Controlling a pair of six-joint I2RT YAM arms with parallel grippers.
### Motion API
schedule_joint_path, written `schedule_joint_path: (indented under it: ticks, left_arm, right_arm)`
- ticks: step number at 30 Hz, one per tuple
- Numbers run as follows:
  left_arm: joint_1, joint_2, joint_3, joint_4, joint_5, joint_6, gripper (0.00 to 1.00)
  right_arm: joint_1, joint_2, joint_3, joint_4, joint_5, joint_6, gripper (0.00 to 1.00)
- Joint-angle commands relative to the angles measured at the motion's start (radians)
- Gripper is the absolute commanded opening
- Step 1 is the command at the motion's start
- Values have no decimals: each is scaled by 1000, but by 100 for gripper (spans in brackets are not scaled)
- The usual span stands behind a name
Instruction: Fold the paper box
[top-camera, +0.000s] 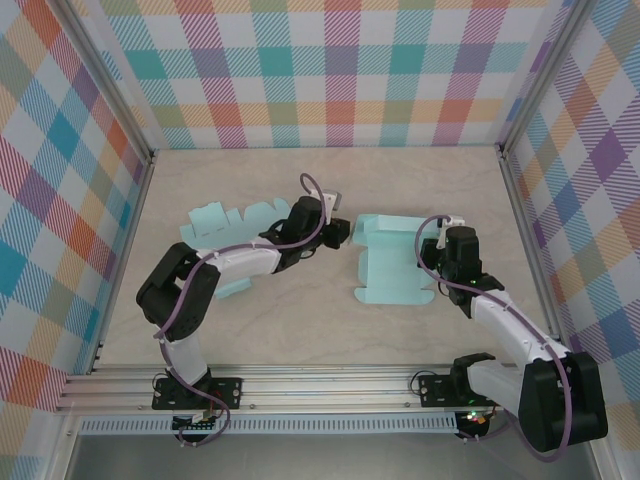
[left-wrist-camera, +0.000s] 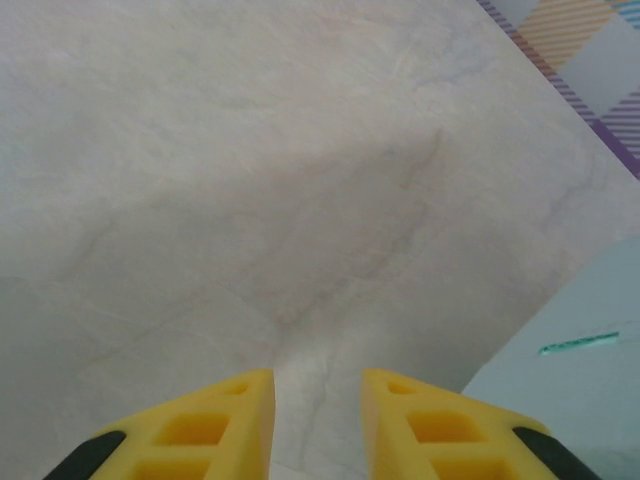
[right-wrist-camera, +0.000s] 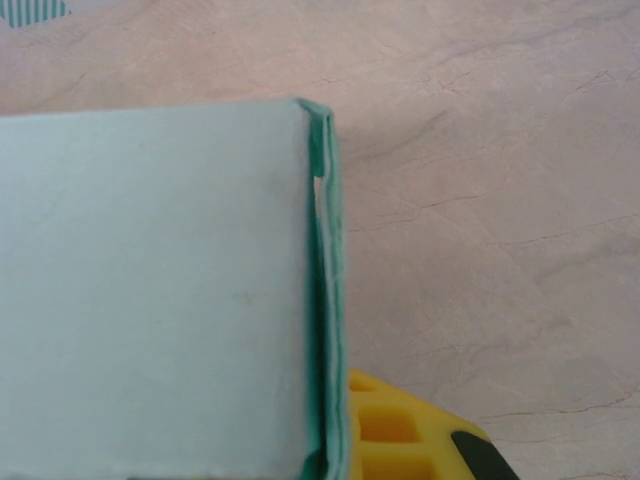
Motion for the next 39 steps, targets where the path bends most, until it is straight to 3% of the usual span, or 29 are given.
schedule_joint_path:
  ticks: [1, 25, 34, 38, 39]
  left_arm:
    - [-3, -43, -30, 62, 91, -77, 27]
    - [-47, -35, -73, 313, 285, -316, 24]
    - [-45, -35, -140, 461, 221, -452, 18]
    - [-39, -62, -177, 411, 146, -431, 20]
    - [-36, -76, -192, 397, 120, -415, 25]
  right_arm:
    - [5, -2, 0, 36, -14, -18, 0]
    - [6, 5, 3, 36, -28, -23, 0]
    - [6, 3, 1, 37, -28, -24, 0]
    - [6, -2, 0, 36, -26, -22, 0]
    - [6, -3, -2, 35, -26, -23, 0]
